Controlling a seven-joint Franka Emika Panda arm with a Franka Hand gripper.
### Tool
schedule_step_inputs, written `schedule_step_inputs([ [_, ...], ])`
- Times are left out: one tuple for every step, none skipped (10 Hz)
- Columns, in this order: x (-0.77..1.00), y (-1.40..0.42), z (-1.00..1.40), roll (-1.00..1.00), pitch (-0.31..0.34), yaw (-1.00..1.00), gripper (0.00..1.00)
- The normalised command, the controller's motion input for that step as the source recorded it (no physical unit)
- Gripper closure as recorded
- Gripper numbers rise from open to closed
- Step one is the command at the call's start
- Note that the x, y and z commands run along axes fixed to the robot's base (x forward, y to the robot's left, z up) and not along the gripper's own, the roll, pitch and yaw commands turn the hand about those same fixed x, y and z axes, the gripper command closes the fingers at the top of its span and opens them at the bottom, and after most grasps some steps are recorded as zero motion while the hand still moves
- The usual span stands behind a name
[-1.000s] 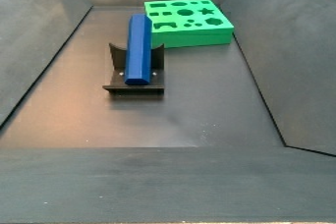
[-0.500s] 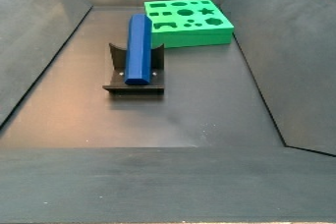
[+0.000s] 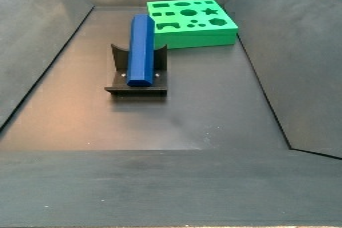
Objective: Pick up the hexagon object. Move up. Place the hexagon object on the fixture. Regrasp the hexagon object. Move to above the board. Insert the hexagon object.
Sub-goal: Regrasp the hexagon object.
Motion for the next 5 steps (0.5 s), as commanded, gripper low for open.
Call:
schedule_step_inputs([
  [0.41, -0.06, -0.03, 0.15, 0.05, 0.1, 0.0],
  [0.41, -0.06, -0.03, 0.15, 0.053, 0.1, 0.0],
  [0.4, -0.05, -0.03, 0.14, 0.058, 0.1, 0.0],
  [0.4, -0.05, -0.03, 0.14, 0.06, 0.1, 0.0],
  [0.4, -0.05, -0.03, 0.14, 0.063, 0.1, 0.0],
])
